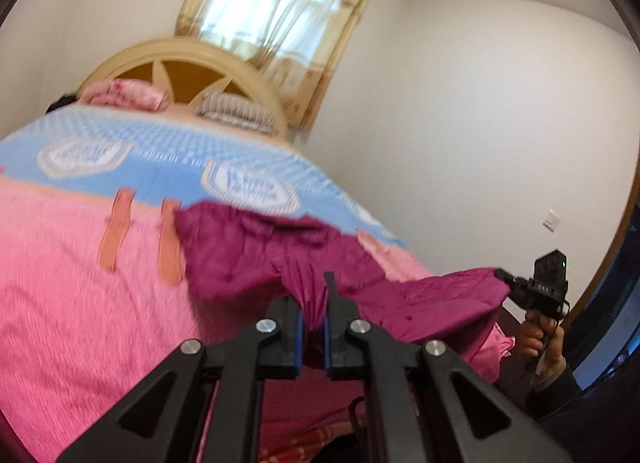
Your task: Fold large clothes
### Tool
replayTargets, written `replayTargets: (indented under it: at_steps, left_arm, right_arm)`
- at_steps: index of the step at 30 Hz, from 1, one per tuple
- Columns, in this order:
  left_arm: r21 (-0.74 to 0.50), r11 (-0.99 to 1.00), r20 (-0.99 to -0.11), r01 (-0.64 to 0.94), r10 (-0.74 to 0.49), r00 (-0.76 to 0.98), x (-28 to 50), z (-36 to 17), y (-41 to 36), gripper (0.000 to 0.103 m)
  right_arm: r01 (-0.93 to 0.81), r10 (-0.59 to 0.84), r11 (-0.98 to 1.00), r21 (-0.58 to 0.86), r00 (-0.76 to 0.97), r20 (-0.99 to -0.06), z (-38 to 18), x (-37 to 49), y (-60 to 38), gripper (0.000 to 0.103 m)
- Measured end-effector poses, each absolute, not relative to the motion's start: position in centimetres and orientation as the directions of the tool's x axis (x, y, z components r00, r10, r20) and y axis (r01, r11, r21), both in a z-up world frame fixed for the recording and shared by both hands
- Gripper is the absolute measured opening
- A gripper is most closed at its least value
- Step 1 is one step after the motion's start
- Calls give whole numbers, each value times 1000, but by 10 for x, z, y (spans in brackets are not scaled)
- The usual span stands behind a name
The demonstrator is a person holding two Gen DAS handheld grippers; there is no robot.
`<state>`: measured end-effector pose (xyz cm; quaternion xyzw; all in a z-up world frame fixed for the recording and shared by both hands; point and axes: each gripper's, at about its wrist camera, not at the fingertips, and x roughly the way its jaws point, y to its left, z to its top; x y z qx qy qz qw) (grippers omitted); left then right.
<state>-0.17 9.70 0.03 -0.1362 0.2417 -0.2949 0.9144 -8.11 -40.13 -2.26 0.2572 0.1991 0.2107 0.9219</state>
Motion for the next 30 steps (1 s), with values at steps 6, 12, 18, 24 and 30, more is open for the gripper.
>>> replayTargets:
  at_steps: [6, 12, 18, 24, 30]
  left_arm:
    - [-290, 844, -385, 452, -535, 752, 70, 0, 86, 8]
    - [-325, 856, -424, 402, -512, 747, 156, -23, 87, 8]
    - [-338, 876, -483, 343, -474, 736, 244, -45, 75, 8]
    - [-283, 927, -583, 245, -369, 724, 299, -73, 65, 18]
    - [-259, 957, -596, 130, -264, 758, 307, -66, 67, 102]
  right_arm:
    - [-291, 458, 809, 510, 856, -238, 0, -11, -398, 5]
    - [-213, 403, 829, 517, 869, -288, -14, 88, -397, 5]
    - [-116, 337, 850, 514, 870, -359, -31, 181, -405, 5]
    - [-41, 280, 878, 477, 852, -442, -65, 257, -412, 5]
    - [58, 218, 881, 470, 832, -511, -102, 316, -423, 5]
